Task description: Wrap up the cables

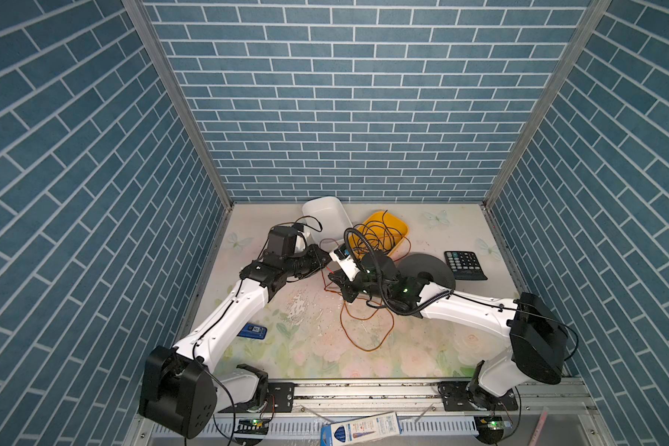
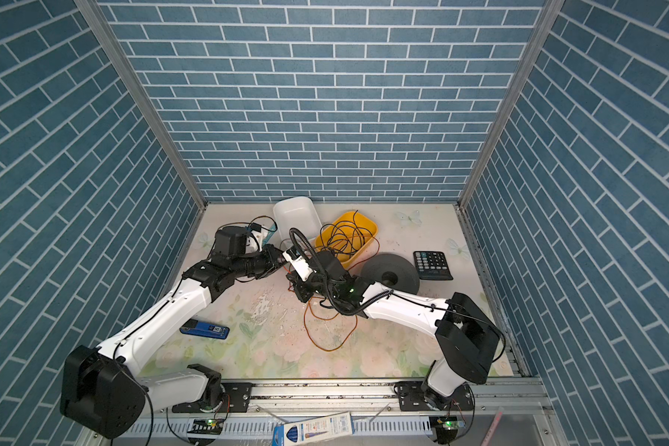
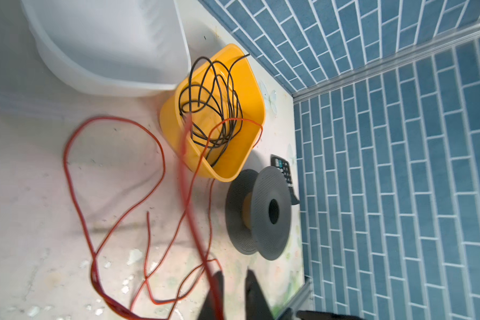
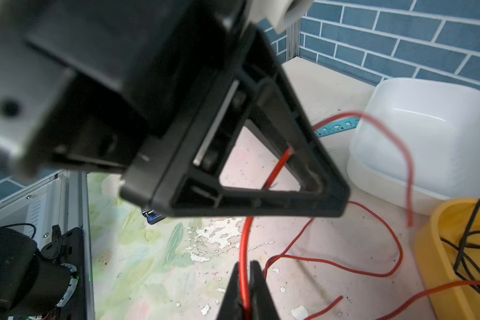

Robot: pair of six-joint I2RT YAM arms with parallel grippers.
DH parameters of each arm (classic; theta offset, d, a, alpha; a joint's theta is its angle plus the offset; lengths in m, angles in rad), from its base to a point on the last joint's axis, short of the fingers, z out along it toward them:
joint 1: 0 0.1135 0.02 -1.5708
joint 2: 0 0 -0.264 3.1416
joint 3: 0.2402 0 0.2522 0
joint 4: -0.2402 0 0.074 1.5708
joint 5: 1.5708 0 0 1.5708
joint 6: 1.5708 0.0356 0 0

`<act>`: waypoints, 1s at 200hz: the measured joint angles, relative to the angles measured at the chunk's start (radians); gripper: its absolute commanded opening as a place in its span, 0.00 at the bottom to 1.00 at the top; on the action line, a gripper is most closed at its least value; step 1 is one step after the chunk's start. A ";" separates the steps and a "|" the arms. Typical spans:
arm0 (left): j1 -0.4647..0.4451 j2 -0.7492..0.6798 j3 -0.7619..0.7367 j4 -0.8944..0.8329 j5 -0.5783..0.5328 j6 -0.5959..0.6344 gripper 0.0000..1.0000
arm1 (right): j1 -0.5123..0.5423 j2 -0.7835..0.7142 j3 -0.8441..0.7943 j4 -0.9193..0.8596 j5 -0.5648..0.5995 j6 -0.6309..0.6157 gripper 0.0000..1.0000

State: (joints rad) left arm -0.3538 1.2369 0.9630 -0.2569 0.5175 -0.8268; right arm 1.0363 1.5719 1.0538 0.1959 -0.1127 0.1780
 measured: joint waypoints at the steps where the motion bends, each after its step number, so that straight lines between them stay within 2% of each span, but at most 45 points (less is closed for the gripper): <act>1: 0.000 0.000 0.005 -0.003 0.000 0.005 0.01 | 0.000 0.000 0.000 0.000 0.000 0.000 0.33; 22: 0.010 0.000 0.068 -0.062 0.000 0.041 0.00 | 0.000 -0.035 -0.036 0.003 0.007 -0.005 0.43; 38: 0.023 0.000 0.118 -0.108 0.000 0.076 0.00 | -0.004 -0.089 -0.094 0.002 -0.002 -0.010 0.58; 72: 0.039 0.000 0.223 -0.213 0.004 0.152 0.00 | -0.026 -0.143 -0.187 -0.001 -0.034 -0.023 0.63; 97: 0.040 -0.001 0.268 -0.265 0.013 0.191 0.00 | -0.036 -0.129 -0.222 -0.004 -0.040 -0.048 0.62; 131: 0.042 0.000 0.275 -0.315 0.025 0.219 0.00 | -0.045 -0.024 -0.211 0.010 -0.059 -0.083 0.58; 165: 0.043 -0.001 0.279 -0.349 0.026 0.235 0.00 | -0.047 0.112 -0.123 0.008 -0.113 -0.104 0.50; 200: 0.054 -0.007 0.281 -0.371 0.026 0.240 0.02 | -0.047 0.175 -0.035 0.040 -0.168 -0.106 0.45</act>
State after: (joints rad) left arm -0.3000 1.2301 1.2442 -0.6277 0.5438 -0.5865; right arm 0.9890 1.7470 1.0183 0.2356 -0.2810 0.0715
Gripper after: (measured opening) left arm 0.054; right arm 0.474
